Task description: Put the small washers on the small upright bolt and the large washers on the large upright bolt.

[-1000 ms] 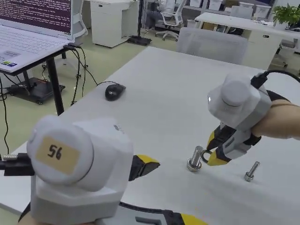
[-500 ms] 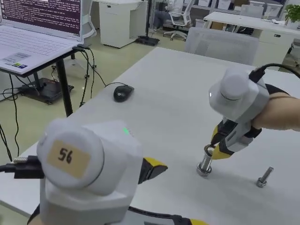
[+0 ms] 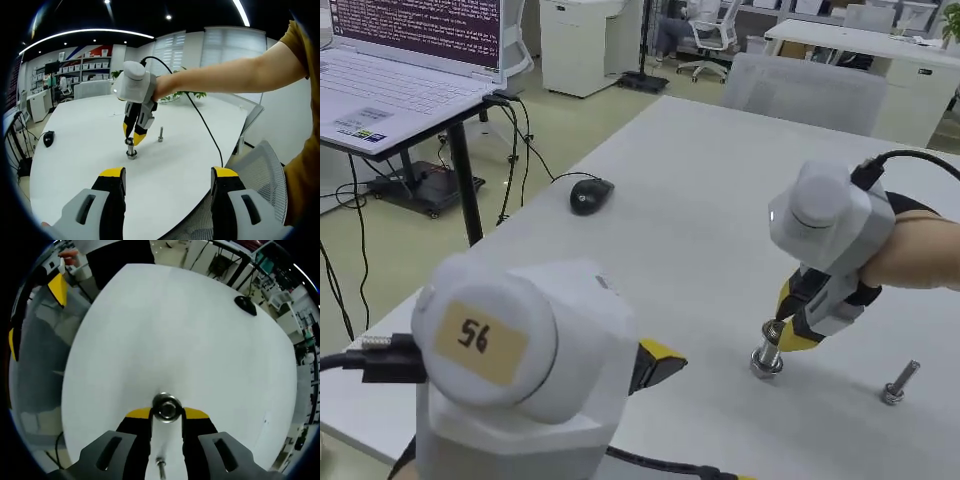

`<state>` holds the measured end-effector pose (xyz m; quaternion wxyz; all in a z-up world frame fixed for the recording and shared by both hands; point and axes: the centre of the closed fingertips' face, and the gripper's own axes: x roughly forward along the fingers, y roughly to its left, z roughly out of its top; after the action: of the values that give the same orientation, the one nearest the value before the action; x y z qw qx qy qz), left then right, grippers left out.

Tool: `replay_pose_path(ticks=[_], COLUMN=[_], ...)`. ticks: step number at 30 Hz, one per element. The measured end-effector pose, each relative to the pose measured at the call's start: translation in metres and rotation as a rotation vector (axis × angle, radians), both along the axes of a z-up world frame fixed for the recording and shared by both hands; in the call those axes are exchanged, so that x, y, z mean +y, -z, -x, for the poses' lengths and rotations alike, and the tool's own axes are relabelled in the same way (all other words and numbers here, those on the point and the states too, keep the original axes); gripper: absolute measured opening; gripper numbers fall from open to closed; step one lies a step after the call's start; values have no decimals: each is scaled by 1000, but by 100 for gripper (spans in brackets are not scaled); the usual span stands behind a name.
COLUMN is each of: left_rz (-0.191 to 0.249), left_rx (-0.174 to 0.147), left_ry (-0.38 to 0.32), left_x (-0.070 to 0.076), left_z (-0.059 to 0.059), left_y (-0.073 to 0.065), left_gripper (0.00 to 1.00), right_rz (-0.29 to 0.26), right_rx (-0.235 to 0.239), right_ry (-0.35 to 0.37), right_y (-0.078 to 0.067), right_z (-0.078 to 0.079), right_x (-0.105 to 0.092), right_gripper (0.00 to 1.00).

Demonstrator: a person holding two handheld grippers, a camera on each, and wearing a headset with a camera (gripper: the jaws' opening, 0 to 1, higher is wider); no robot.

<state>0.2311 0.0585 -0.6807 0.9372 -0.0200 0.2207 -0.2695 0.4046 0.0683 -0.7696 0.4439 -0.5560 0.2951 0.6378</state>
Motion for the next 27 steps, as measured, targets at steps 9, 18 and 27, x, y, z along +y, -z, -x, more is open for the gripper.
replay_pose_path(ticks=[9,18,27], left_rz=[-7,-5,-14], left_rx=[15,25,29], left_ry=[5,-3,-7], left_x=[0,3,5], left_z=[1,-1,-1], left_y=[3,6,8], left_gripper=[69,69,69], right_rz=[22,14,-11], right_rx=[18,41,50], right_ry=[19,36,52], right_y=[22,30,34], right_z=[0,1,2], right_x=[0,3,4], right_gripper=[22,23,25])
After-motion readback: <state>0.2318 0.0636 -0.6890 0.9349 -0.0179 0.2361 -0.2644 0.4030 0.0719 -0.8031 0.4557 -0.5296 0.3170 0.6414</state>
